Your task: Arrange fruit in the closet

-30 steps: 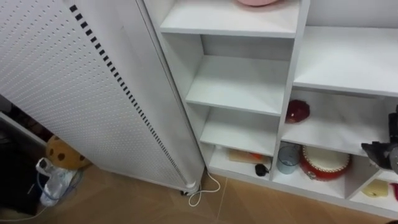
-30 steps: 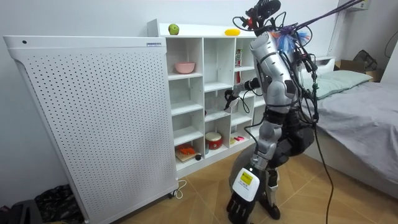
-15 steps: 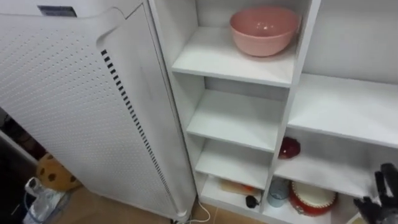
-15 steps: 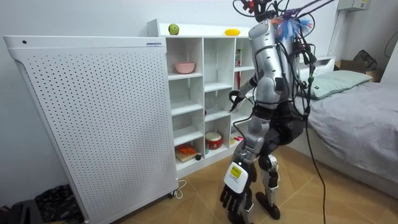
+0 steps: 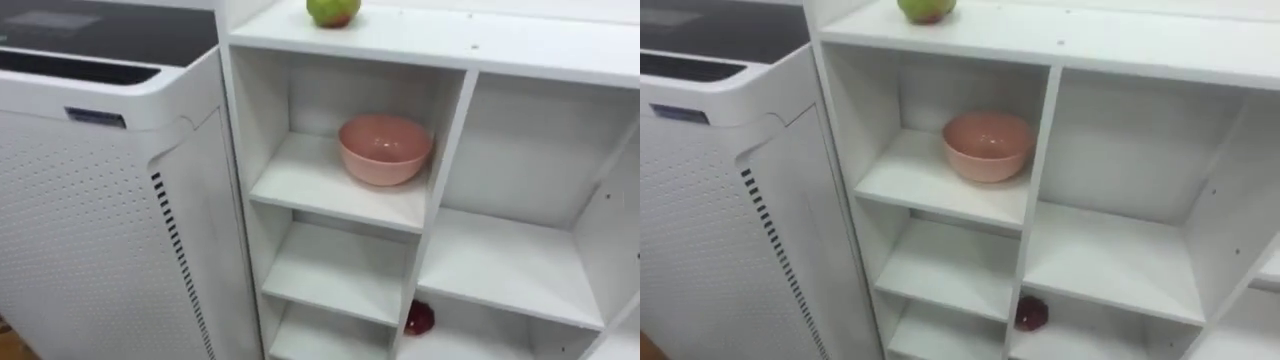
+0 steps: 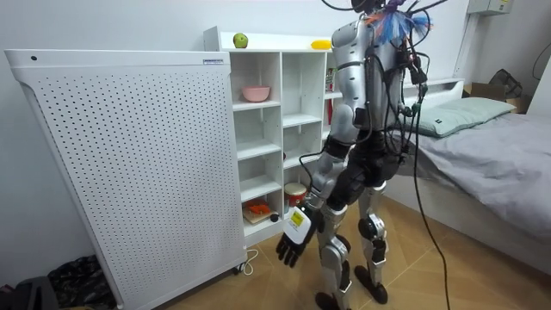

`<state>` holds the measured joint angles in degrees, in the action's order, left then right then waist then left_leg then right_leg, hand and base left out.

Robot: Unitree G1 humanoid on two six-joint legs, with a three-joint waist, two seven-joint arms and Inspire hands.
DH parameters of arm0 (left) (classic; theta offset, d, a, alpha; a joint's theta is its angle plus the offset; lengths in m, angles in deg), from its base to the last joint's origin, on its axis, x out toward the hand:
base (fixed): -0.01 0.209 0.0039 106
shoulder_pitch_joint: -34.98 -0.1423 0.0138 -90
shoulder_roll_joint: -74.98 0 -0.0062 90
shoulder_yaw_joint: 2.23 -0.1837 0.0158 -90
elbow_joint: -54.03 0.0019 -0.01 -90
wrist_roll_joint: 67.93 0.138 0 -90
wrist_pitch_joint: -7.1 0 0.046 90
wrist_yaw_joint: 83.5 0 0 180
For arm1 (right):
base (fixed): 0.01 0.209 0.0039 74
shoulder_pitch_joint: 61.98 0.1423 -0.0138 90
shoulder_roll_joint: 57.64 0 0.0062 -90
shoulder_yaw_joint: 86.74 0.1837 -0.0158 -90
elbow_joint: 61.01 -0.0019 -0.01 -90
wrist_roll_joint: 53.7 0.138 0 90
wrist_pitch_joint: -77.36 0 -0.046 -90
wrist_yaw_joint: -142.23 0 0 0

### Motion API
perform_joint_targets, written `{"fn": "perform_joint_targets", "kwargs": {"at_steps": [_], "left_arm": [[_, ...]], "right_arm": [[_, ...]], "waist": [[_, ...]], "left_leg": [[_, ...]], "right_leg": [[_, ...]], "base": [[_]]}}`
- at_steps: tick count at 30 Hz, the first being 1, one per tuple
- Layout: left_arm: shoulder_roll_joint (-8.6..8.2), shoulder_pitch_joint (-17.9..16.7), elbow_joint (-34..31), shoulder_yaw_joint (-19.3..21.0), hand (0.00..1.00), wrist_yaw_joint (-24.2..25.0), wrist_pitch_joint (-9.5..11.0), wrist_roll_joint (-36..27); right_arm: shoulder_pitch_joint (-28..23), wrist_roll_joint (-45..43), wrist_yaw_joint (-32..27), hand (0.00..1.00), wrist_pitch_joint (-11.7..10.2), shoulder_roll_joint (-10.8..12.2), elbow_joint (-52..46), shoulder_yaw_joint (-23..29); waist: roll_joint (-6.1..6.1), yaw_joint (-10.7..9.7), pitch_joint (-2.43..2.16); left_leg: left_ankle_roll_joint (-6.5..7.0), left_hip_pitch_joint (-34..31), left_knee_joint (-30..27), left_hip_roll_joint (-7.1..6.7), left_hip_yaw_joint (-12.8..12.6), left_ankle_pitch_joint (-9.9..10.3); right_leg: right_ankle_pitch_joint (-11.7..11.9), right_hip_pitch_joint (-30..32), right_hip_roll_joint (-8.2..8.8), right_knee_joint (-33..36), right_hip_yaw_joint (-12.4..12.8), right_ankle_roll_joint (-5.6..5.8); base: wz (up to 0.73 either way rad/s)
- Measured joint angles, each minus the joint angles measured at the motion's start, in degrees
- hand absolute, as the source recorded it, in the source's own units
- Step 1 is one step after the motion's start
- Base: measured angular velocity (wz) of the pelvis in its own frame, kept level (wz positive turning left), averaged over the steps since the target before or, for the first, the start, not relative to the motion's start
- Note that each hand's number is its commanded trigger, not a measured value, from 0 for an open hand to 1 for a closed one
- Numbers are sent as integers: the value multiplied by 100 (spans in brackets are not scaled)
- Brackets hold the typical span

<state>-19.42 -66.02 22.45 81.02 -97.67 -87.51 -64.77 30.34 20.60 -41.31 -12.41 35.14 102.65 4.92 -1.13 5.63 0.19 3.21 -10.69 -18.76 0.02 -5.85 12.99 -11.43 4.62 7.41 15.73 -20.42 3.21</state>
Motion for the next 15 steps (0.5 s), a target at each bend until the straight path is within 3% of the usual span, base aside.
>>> {"fn": "perform_joint_targets", "kwargs": {"at_steps": [3,5,6,7,11,15], "left_arm": [[-21,-133,7,245,0,-34,-4,126],[-122,-184,115,679,0,-46,1,311],[-143,-200,130,718,0,-48,-1,393],[-174,-252,128,788,0,-49,-10,491],[-202,-268,353,840,0,27,-111,539],[-217,-262,570,887,0,170,-306,665]], "right_arm": [[-419,-958,-9,0,70,87,23,-49],[-644,-2131,-11,0,110,173,259,-51],[-701,-2439,-26,0,134,192,298,-53],[-768,-2977,-51,0,216,231,351,-51],[-793,-4440,-87,0,368,309,376,-323],[-809,-4875,-132,0,448,339,421,-329]], "waist": [[-56,-182,-26],[-118,-275,-17],[-125,-276,-3],[-103,-304,-31],[-135,-357,-1],[-121,-386,21]], "left_leg": [[-47,402,254,-3,-45,-27],[-94,699,373,-3,-35,-24],[-103,753,392,5,-37,-18],[-123,827,400,14,-35,-2],[-142,1020,462,54,-58,9],[-150,1272,541,46,-70,18]], "right_leg": [[11,-331,-48,-184,32,7],[13,-600,-92,-259,38,5],[13,-643,-105,-271,47,5],[13,-721,-129,-316,89,4],[17,-848,-178,-345,240,-3],[48,-1076,-196,-480,311,-37]], "base": [[-11],[-6],[-7],[-7],[-13],[-6]]}}
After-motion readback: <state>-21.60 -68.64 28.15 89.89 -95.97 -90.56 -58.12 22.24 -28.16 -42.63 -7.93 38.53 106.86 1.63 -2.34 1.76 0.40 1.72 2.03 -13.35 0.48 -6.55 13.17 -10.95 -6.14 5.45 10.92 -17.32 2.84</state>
